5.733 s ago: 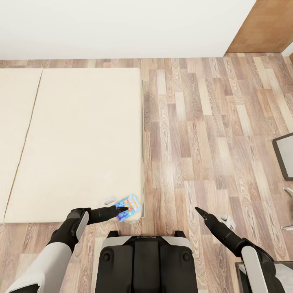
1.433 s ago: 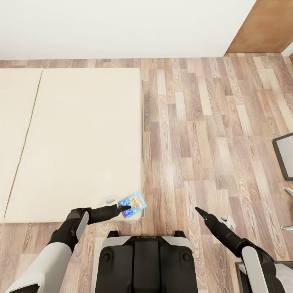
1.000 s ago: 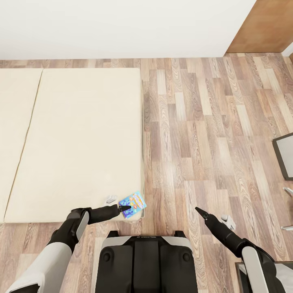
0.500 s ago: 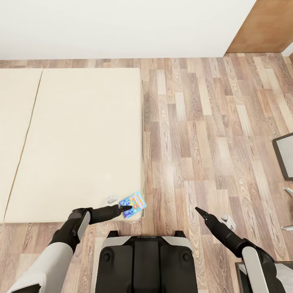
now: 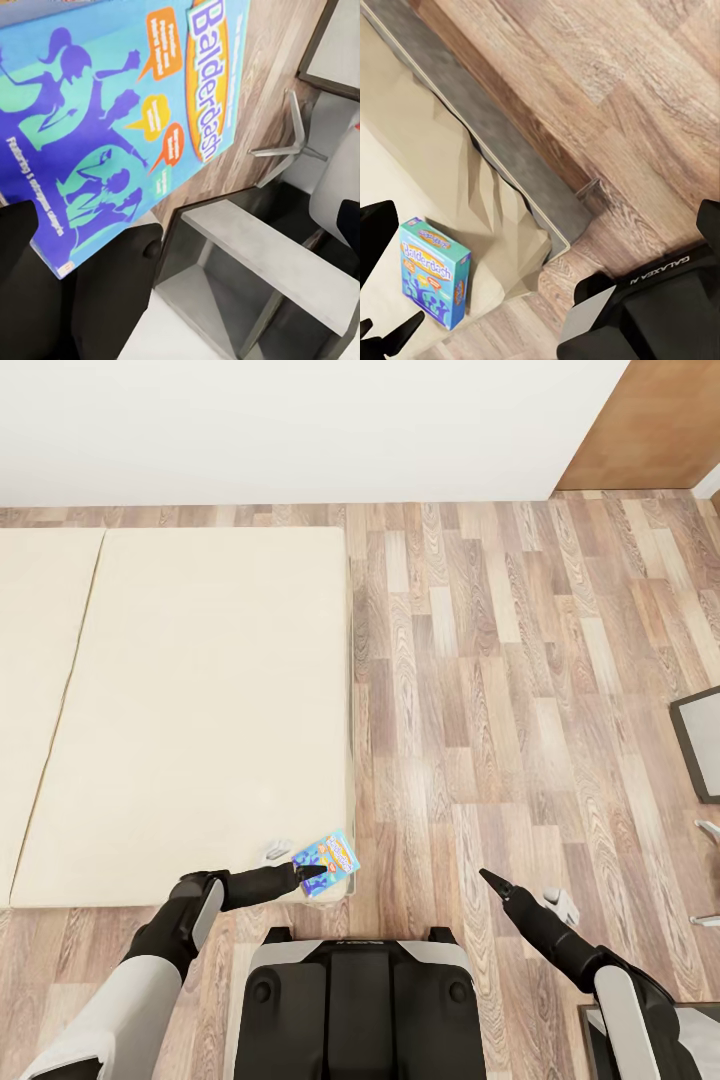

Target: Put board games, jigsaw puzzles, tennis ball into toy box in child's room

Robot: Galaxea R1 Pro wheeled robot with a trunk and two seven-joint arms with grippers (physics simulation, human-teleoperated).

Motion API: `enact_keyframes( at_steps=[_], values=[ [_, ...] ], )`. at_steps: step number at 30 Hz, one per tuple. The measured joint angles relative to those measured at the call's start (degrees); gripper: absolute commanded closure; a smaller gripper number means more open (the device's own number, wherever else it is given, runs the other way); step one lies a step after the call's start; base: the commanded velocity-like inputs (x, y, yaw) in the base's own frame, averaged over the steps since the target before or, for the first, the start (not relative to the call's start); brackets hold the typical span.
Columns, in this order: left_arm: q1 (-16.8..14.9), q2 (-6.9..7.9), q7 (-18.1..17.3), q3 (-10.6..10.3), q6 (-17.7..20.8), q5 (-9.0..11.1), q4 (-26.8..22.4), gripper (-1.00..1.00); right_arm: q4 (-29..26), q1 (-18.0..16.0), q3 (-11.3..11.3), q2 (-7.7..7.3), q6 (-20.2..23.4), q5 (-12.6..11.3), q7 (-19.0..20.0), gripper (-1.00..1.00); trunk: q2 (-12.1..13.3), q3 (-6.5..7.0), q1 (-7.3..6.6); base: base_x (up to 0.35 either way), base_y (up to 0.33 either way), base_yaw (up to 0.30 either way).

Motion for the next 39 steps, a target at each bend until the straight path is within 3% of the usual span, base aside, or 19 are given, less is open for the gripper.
enact_keyframes(
  at_steps=[17,27,39],
  values=[
    [-0.01,0.01,-0.04,-0.02,0.15,0.0,0.0,-1.0,0.0,0.0,0.0,0.0,0.0,0.0,0.07,-1.0,0.0,0.0,0.0,0.0,0.0,0.0],
    [0.01,-0.94,0.53,0.0,0.73,0.0,0.0,-1.0,0.0,0.0,-0.07,-0.06,0.0,0.0,0.08,-1.0,0.0,0.0,0.0,0.0,0.0,0.0],
    [-0.01,-1.06,1.02,0.08,0.91,-0.07,0.0,-1.0,0.0,0.0,-0.09,-0.02,0.0,0.13,0.08,-1.0,0.0,0.0,0.0,0.0,0.0,0.0]
  ],
)
